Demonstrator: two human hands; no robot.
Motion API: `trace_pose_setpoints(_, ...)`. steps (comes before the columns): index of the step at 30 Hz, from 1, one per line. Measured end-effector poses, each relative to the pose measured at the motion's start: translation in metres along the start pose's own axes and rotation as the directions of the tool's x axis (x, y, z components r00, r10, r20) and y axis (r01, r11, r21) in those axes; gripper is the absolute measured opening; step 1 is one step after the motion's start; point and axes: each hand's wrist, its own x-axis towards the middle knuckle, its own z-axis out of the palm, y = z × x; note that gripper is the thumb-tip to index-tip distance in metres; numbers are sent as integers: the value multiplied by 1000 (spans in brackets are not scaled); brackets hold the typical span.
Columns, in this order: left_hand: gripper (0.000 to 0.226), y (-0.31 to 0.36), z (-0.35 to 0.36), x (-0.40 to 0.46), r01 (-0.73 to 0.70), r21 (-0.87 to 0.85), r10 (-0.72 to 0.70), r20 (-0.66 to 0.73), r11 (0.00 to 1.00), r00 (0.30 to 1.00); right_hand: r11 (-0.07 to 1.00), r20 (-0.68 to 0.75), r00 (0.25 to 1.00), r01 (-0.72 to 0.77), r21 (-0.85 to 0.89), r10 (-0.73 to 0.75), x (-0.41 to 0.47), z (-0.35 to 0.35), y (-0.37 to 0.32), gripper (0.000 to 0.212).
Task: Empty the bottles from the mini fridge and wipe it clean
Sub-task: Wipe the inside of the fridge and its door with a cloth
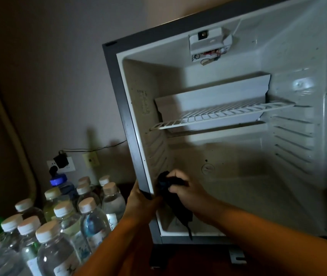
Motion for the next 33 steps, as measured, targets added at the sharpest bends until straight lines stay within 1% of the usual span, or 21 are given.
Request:
trace_pose_setpoints(2,49,2,0,-1,-6,-22,6,10,1000,1000,999,55,997,-47,3,47,-1,-10,-8,23)
trace_pose_setpoints(3,48,3,1,-2,-4,-37,4,9,999,1000,995,50,995,-91,41,89,1,-14,-11,21)
trace_pose_setpoints(5,45,2,3,-3,0,-49,0,0,999,1000,967,-47,977,-200,159,210,11,-21,-12,22)
trace_pose_setpoints(6,42,2,3,-4,0,-52,0,-3,999,1000,953,-127,956,-240,184,265,19,-24,-11,23)
trace_pose_setpoints(7,40,2,4,-4,-1,-53,1,-2,999,1000,952,-203,937,-253,171,286,27,-27,-11,25)
trace_pose_setpoints(9,37,2,4,-2,3,-63,-3,6,998,1000,967,-303,920,-217,133,248,43,-32,-14,22)
trace_pose_setpoints(11,36,2,4,-2,8,-75,-8,6,997,1000,979,-345,917,-167,121,199,61,-29,-18,17)
trace_pose_setpoints(14,42,2,3,-2,6,-83,-7,-4,996,1000,982,-330,929,-130,134,168,77,-4,-23,17)
trace_pose_setpoints(17,42,-1,4,-1,-20,-104,19,-4,994,1000,988,-282,948,-127,90,147,73,14,-18,31)
trace_pose_setpoints(18,41,-2,5,-1,-28,-105,27,-8,994,1000,993,-272,957,-85,76,103,67,15,-18,30)
trace_pose_setpoints(20,39,-3,5,0,-41,-105,40,-16,994,999,998,-245,969,53,46,-41,49,15,-20,19)
trace_pose_setpoints(22,37,-4,6,1,-47,-95,44,-27,994,999,988,-201,969,154,30,-145,31,15,-22,20)
trace_pose_setpoints(24,37,-2,6,1,-42,-75,39,-38,996,998,979,-100,974,204,-23,-205,16,12,-25,23)
trace_pose_setpoints(26,44,0,6,1,-20,-51,18,-38,999,999,982,-27,982,186,-18,-186,8,0,-27,30)
trace_pose_setpoints(27,49,1,5,2,-1,-27,0,-36,1000,999,989,-6,990,144,8,-144,7,-7,-30,29)
trace_pose_setpoints(29,57,2,1,3,15,75,-13,-31,997,999,999,-5,999,47,20,-47,6,-21,-33,17)
trace_pose_setpoints(31,70,6,-5,3,-28,163,32,-19,986,999,999,-88,996,-31,-9,30,8,-34,-32,13)
trace_pose_setpoints(32,77,11,-8,3,-61,162,64,-12,985,998,998,-141,988,-59,2,59,9,-38,-32,10)
trace_pose_setpoints(33,82,17,-11,4,-91,140,93,-13,986,996,998,-186,981,-59,-6,57,11,-40,-30,9)
